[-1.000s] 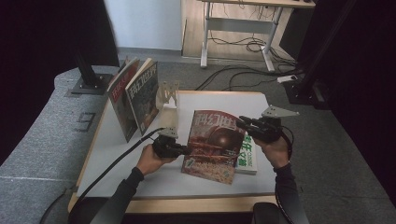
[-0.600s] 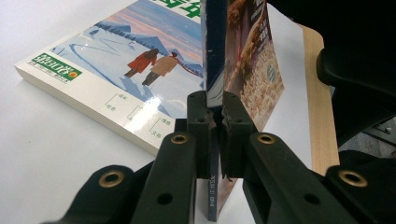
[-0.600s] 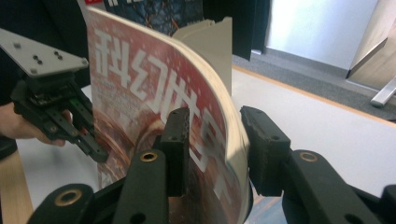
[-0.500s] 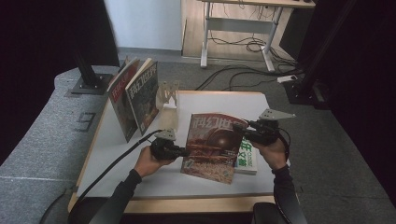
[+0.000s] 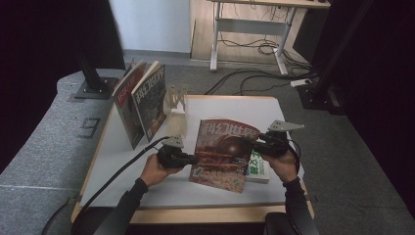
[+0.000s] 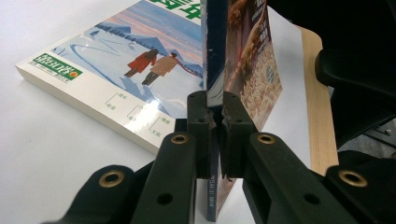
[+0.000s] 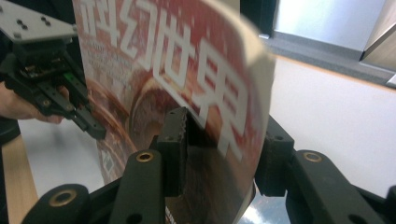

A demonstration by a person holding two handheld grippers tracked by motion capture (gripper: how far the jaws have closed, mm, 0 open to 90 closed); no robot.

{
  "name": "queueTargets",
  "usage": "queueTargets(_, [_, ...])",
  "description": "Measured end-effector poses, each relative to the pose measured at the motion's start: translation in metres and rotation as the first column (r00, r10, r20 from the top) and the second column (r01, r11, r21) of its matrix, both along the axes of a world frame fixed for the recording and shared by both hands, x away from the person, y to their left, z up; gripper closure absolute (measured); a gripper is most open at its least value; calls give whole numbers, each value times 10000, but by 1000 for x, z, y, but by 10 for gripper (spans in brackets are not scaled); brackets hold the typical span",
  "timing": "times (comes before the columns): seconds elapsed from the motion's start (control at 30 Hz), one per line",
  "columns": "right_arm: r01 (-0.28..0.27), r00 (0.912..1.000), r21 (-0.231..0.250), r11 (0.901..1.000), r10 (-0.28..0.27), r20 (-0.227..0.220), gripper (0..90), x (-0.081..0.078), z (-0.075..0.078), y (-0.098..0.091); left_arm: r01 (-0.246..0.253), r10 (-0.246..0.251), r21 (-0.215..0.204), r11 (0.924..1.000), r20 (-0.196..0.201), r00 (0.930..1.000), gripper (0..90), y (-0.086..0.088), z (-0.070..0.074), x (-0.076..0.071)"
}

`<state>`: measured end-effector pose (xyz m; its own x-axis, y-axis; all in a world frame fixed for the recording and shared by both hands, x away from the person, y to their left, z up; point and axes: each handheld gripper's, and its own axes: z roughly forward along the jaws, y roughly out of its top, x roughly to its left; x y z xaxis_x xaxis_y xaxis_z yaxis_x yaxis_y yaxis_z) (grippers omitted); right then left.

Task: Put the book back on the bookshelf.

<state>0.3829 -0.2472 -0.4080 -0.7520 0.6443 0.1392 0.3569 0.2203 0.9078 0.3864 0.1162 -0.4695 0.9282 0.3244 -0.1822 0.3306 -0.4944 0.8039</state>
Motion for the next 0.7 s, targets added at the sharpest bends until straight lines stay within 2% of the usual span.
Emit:
queueTargets(0.1, [-21, 9999, -77, 10000, 21, -99, 600, 0, -5, 0, 13, -13, -12, 10000, 3, 10000, 848, 0, 0, 0])
queueTargets(0.2, [79, 9998, -10, 10000, -79, -156, 697, -2, -9, -2, -98, 98, -14, 10000, -49, 9999, 847, 0, 0, 0])
queueTargets(0.33, [-5, 10000, 67, 10000, 4, 46, 804, -5, -3, -1, -230, 231, 34, 9997, -200, 9995, 844, 1, 1, 1])
queueTargets(0.57, [-115, 9994, -101, 9999, 118, 340, 826, -9, 9, 7, -210, 208, -58, 9998, -327, 9992, 844, 5, 7, 0])
queueTargets(0.6, [-154, 9990, -85, 9998, 158, 428, 827, -10, 12, 8, -251, 246, -214, 9995, -221, 9995, 845, 7, 12, -1])
queueTargets(0.63, [-154, 9990, -85, 9998, 158, 428, 827, -10, 12, 8, -251, 246, -214, 9995, -221, 9995, 845, 7, 12, -1])
queueTargets(0.7, [-173, 9975, -138, 9998, 182, 689, 827, -11, 23, 11, -326, 322, -292, 9990, -120, 9994, 845, 7, 17, -1])
